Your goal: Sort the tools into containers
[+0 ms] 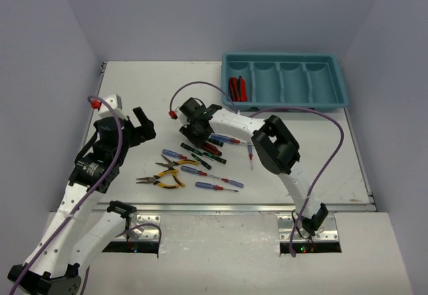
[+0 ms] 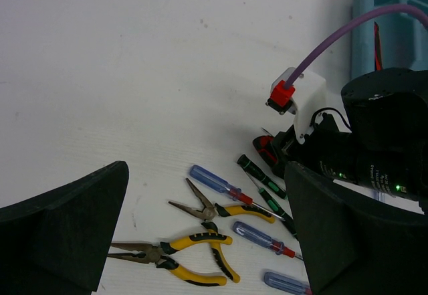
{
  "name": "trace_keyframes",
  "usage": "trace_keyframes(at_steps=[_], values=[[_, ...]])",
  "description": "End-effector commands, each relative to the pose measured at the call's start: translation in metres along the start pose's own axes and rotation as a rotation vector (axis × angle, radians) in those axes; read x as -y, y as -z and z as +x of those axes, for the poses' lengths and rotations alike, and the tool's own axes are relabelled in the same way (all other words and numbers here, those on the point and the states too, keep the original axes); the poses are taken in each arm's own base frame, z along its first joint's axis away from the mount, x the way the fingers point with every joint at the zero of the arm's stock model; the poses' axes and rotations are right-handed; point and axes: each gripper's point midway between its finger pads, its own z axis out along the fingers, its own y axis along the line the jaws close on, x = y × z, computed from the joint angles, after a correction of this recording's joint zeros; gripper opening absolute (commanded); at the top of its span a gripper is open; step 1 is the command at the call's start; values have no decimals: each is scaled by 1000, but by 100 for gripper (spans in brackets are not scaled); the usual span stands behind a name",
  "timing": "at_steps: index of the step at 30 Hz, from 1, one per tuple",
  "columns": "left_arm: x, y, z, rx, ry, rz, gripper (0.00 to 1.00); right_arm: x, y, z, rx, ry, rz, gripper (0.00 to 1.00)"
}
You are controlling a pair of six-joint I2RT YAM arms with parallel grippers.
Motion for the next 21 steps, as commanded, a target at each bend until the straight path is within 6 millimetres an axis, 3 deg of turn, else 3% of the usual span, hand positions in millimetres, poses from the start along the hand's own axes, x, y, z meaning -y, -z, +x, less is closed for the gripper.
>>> trace_keyframes(at_steps=[1,6,11,14,21], values=[[6,4,-17,57,21,28,100,-4,-6,-9,10,21,-1,41],[6,5,-18,60,21,34,100,-3,-12,-7,-3,25,15,38],[7,4,-18,60,21,35,100,-2,6,-20,29,15,28,14],[7,5,-18,61,22,36,100,-2,37,-40,94,-2,33,7],[7,5,-18,61,21,36,100,5,109,-74,241,-48,59,4]])
